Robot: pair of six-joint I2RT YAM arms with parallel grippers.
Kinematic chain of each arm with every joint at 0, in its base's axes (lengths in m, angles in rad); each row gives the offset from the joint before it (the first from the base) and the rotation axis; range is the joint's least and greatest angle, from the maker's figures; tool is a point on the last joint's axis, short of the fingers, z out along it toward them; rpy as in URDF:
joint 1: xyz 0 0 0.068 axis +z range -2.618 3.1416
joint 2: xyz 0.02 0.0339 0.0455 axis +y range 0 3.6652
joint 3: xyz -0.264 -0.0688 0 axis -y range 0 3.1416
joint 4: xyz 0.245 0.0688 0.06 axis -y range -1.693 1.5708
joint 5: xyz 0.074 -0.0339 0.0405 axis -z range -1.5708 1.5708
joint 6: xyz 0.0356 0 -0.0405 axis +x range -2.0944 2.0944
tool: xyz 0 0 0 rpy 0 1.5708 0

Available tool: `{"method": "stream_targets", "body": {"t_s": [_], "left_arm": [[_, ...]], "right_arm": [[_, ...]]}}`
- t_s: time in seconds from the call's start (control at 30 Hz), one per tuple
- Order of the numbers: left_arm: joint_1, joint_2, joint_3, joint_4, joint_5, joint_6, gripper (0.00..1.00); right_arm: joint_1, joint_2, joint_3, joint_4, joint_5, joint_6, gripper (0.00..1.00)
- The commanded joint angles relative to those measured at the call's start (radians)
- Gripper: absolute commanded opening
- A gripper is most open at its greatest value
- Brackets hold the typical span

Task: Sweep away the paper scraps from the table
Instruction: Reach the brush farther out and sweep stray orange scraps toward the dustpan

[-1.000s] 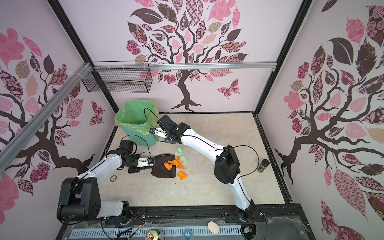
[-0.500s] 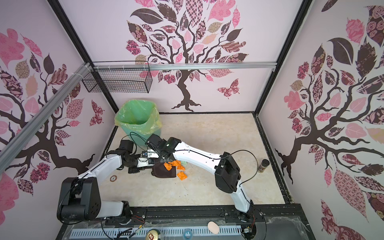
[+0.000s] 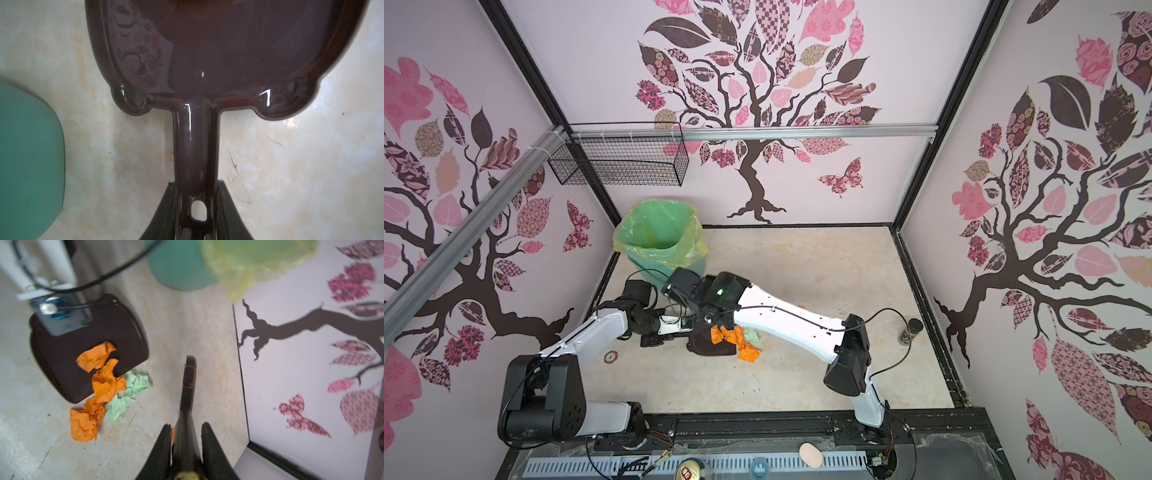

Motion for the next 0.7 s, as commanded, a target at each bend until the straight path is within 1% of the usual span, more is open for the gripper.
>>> {"method": "stream_targets", "body": {"t_s": [0.0, 0.03, 0.07, 0.1, 0.13, 0.17, 0.23, 0.33, 0.47, 0.53, 0.67], "left_arm": [[0.0, 0.006, -0.006, -0.002, 0.01, -0.011, 0.01], [0.0, 0.004, -0.007, -0.002, 0.014, -0.011, 0.02], [0.0, 0.004, -0.009, -0.002, 0.017, -0.011, 0.01], [0.001, 0.001, -0.01, -0.002, 0.022, -0.011, 0.01], [0.0, -0.001, -0.015, -0.002, 0.023, -0.01, 0.02], [0.0, -0.002, -0.016, 0.002, 0.025, -0.008, 0.02], [0.0, -0.003, -0.016, -0.002, 0.022, -0.004, 0.01], [0.001, -0.008, -0.021, -0.016, 0.021, 0.013, 0.01], [0.002, -0.027, -0.038, -0.015, 0.031, 0.032, 0.01], [0.0, -0.034, -0.037, -0.018, 0.037, 0.032, 0.01], [-0.003, -0.034, -0.032, -0.032, 0.039, 0.024, 0.01]], "right_arm": [[-0.12, 0.002, 0.081, -0.311, 0.172, 0.358, 0.0], [-0.165, -0.016, 0.053, -0.336, 0.146, 0.441, 0.0], [-0.202, -0.044, 0.003, -0.332, 0.114, 0.486, 0.0], [-0.232, -0.093, -0.094, -0.281, 0.088, 0.51, 0.0], [-0.251, -0.146, -0.211, -0.213, 0.085, 0.526, 0.0], [-0.269, -0.181, -0.292, -0.162, 0.073, 0.544, 0.0], [-0.312, -0.243, -0.437, -0.076, -0.003, 0.585, 0.0], [-0.339, -0.259, -0.541, -0.035, -0.035, 0.659, 0.0], [-0.341, -0.214, -0.567, 0.005, -0.079, 0.707, 0.0], [-0.341, -0.174, -0.539, 0.01, -0.118, 0.707, 0.0], [-0.329, -0.098, -0.438, -0.035, -0.173, 0.727, 0.0]]}}
